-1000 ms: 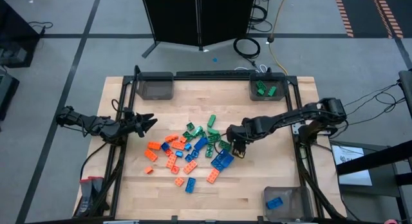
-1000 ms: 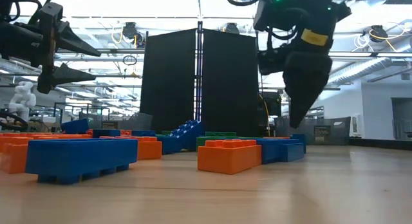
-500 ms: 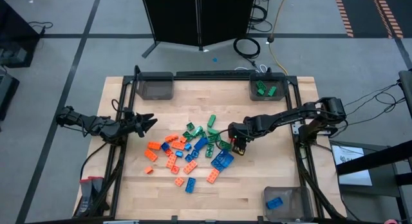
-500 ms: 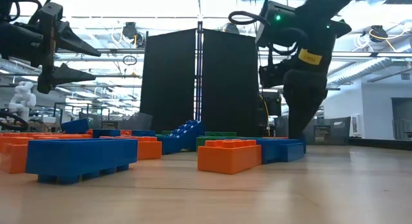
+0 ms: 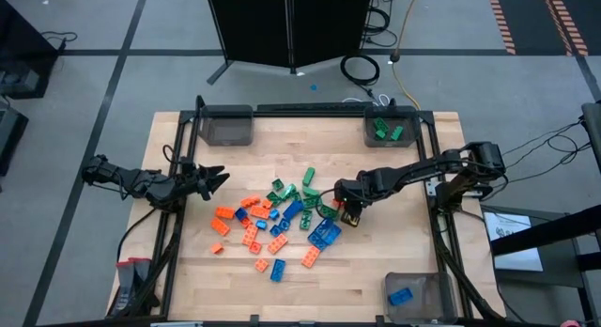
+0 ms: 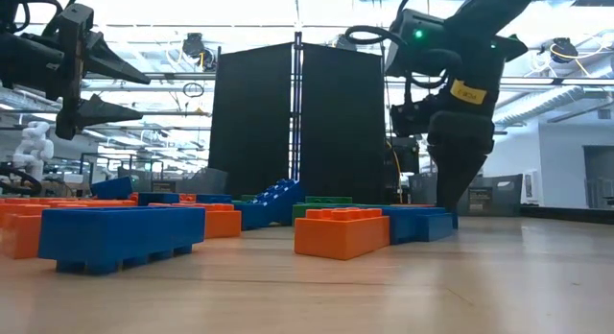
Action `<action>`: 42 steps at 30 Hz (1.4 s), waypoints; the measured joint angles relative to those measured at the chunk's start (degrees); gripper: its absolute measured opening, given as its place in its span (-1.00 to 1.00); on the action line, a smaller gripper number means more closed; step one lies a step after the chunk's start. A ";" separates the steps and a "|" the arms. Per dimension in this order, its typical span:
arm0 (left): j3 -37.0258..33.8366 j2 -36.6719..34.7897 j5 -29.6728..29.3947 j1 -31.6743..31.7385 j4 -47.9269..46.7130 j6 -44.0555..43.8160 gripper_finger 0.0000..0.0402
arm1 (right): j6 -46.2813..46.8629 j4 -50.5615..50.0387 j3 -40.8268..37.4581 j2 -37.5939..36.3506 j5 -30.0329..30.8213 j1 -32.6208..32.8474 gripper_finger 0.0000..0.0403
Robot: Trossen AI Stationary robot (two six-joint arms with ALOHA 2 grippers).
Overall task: Sort blocks
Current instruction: Put the blue game piece into the bottom black bin
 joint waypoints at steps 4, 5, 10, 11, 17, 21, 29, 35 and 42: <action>0.00 0.00 0.00 0.00 0.00 0.00 0.51 | 0.08 -0.01 0.00 -0.29 -0.66 0.00 -0.40; 0.00 -0.02 0.00 0.00 0.00 0.00 0.51 | 0.26 -0.09 0.00 -0.47 -0.99 0.02 -0.40; 0.00 -0.02 0.00 0.00 0.02 -0.02 0.51 | 1.64 -1.59 1.88 -4.38 -2.01 0.37 -0.40; 0.00 0.00 0.00 0.00 0.02 -0.02 0.51 | 1.71 -2.56 2.70 -5.48 -1.90 0.59 -0.40; 0.00 -0.02 -0.01 0.00 0.02 -0.07 0.51 | 6.76 -8.99 8.87 -13.70 -3.50 5.44 -0.40; 0.00 -0.02 -0.02 0.00 0.01 -0.04 0.51 | 14.37 -9.81 9.86 -18.95 -5.57 13.79 -0.40; 0.00 0.09 -0.02 0.00 -0.44 -0.06 0.51 | 38.48 -11.89 9.84 -21.58 -3.02 34.08 -0.40; 0.00 0.09 -0.28 0.00 -1.85 -0.08 0.51 | 55.13 -14.88 9.84 -18.91 0.01 47.40 -0.40; 0.00 0.09 -0.70 0.00 -1.88 -0.11 0.51 | 74.61 -16.50 9.81 -14.23 -0.24 60.42 -0.40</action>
